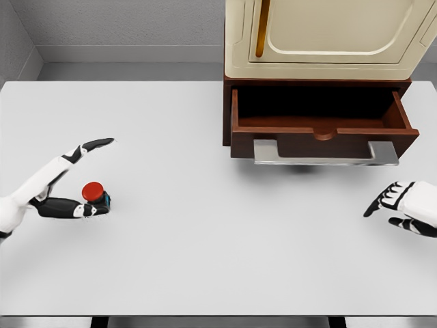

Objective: Put the switch into the drawer with left arm, and close the drawer with right arm

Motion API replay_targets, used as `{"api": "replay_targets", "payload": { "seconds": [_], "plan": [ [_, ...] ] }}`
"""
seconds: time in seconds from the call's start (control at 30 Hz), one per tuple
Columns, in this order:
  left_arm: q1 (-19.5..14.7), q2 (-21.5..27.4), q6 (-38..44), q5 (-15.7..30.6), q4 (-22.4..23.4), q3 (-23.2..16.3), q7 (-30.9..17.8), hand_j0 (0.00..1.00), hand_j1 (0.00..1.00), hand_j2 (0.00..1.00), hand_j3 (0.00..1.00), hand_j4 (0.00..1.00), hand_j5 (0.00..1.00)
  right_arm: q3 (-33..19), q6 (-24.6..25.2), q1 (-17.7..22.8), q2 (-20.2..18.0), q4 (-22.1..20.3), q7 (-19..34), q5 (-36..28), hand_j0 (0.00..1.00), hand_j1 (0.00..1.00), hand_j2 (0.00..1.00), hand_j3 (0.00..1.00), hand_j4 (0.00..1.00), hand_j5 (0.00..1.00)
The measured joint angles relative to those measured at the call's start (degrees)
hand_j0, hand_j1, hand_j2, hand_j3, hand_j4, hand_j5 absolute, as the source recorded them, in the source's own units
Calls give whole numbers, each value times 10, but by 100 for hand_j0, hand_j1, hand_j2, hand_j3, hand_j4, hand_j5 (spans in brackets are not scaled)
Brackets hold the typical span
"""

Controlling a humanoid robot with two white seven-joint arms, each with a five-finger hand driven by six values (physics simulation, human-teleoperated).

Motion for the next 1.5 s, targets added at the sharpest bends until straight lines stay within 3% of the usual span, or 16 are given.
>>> {"api": "replay_targets", "payload": {
  "seconds": [0.17,0.47,0.73,0.93,0.97,1.07,1.23,1.3,1.4,1.5],
  "plan": [
    [7,-12,22,40,65,-1,-2,100,100,100,100,100,100,0,0,-5,13,0,-2,-2,61,61,61,61,61,61],
    [11,-27,26,62,121,-2,-3,100,100,100,100,100,100,3,0,-7,63,-1,-6,-6,68,68,68,68,68,68],
    [6,-30,42,0,146,-4,-3,100,100,100,100,100,100,6,0,-8,119,0,-7,-19,64,64,64,64,64,64],
    [-10,-33,55,-12,148,-4,-3,100,100,100,100,100,100,6,0,-9,142,0,-7,-22,66,66,66,66,66,66],
    [-10,-34,56,-12,148,-4,-3,100,100,100,100,100,100,6,0,-9,149,0,-7,-23,75,75,75,75,75,75],
    [-10,-34,58,-13,149,-4,-3,94,94,94,94,94,94,9,0,-9,166,0,-7,-25,77,77,77,77,77,77],
    [-6,-35,59,-14,147,-5,-3,81,81,81,81,81,81,18,0,-14,189,-1,-7,-26,74,74,74,74,74,74],
    [-4,-35,58,-14,147,-5,-3,81,81,81,81,81,81,24,0,-23,194,-1,-6,-26,64,64,64,64,64,64],
    [-2,-37,58,-15,145,-5,-3,80,80,80,80,80,80,28,0,-28,205,-1,-6,-27,58,58,58,58,58,58],
    [-1,-37,58,-14,143,-6,-3,73,73,73,73,73,73,31,0,-33,218,-1,-4,-27,52,52,52,52,52,52]
  ]
}}
